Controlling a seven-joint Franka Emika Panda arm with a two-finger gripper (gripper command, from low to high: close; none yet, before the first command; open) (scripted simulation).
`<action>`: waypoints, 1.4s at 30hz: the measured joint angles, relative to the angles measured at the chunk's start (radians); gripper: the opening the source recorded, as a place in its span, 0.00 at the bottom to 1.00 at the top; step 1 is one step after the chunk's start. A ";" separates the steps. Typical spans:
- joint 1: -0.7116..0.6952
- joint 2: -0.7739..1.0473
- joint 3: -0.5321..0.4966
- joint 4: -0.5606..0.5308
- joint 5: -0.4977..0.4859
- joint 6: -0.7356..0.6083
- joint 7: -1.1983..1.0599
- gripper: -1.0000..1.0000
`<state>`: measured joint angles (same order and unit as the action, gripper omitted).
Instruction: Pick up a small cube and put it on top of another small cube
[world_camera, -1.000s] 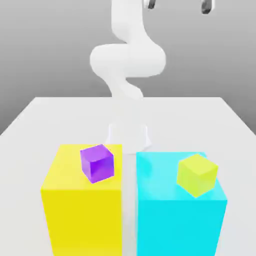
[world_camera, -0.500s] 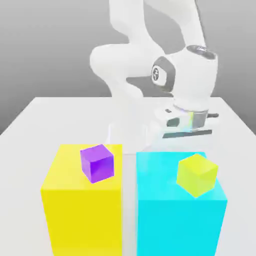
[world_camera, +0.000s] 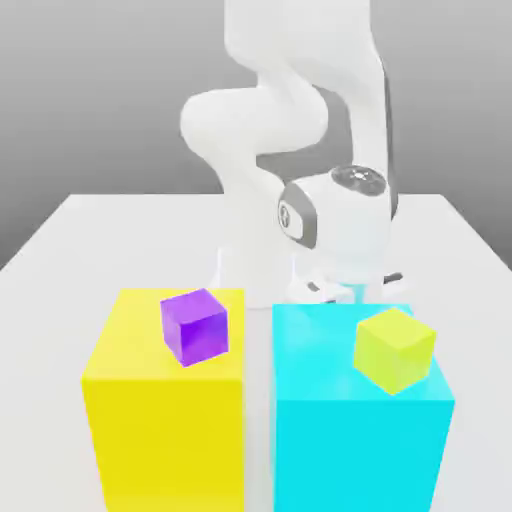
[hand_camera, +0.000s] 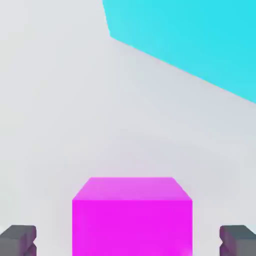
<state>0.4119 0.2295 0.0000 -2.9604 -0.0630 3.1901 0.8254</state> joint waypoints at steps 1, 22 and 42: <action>0.000 0.000 0.000 0.000 0.000 0.000 0.000 0.00; 0.033 -0.384 0.095 -0.050 0.119 -0.334 -0.291 0.00; 0.342 -0.434 0.087 -0.012 0.107 -0.423 -0.969 0.00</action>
<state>0.7534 -0.2043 0.0868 -2.9726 0.0437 2.7667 -0.1441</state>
